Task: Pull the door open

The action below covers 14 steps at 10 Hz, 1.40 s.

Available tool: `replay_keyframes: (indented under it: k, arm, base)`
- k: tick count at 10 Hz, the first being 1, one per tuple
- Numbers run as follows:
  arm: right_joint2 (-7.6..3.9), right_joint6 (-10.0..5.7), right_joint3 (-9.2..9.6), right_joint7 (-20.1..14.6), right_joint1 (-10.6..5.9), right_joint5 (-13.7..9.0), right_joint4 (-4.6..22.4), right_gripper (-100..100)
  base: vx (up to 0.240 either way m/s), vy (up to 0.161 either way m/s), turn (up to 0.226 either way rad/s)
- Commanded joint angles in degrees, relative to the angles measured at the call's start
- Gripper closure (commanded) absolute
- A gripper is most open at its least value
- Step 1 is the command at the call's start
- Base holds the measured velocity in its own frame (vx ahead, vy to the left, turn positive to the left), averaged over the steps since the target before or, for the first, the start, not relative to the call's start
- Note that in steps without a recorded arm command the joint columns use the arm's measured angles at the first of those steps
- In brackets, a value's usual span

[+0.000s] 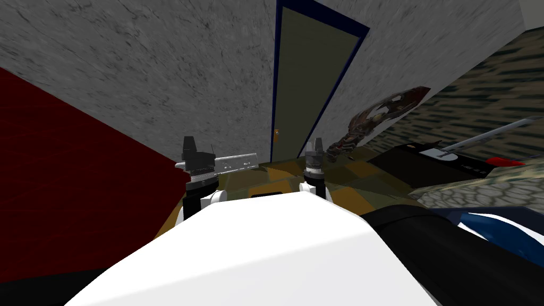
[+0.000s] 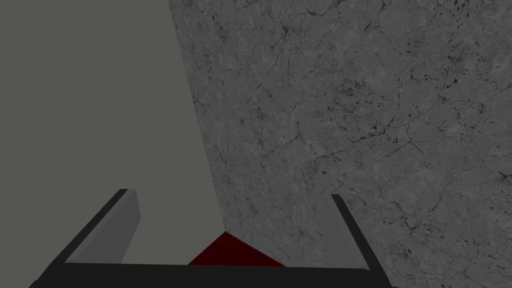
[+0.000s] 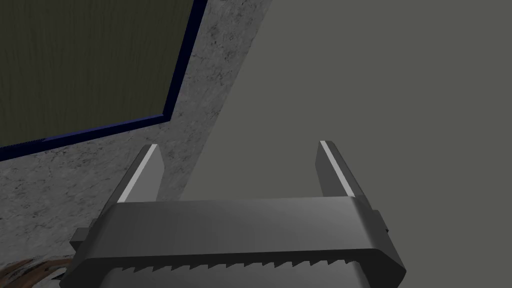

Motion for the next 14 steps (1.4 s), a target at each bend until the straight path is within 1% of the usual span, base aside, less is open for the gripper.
replay_keyframes:
  k: [1,2,3,7,10,14]
  arm:
    - [-0.65,-0.27,-0.24,0.8,-0.98,0.8,2.0,-100]
    - [-1.16,-0.48,-0.43,1.4,-1.75,1.4,3.6,-100]
    - [-1.42,-0.6,-0.52,1.7,-2.15,1.7,4.5,-100]
    - [-2.86,-1.23,-1.08,3.4,-4.44,3.5,9.2,-100]
    - [-4.14,-1.81,-1.59,5.1,-6.53,5.1,13.5,-100]
    - [-6.1,-2.71,-2.38,7.6,-9.77,7.6,20.3,-100]
  base:
    - [0.086,0.005,-0.023]
    - [0.14,0.014,-0.032]
    - [0.162,0.032,-0.019]
    - [0.106,0.026,-0.019]
    - [0.096,0.026,-0.022]
    - [0.094,0.029,-0.027]
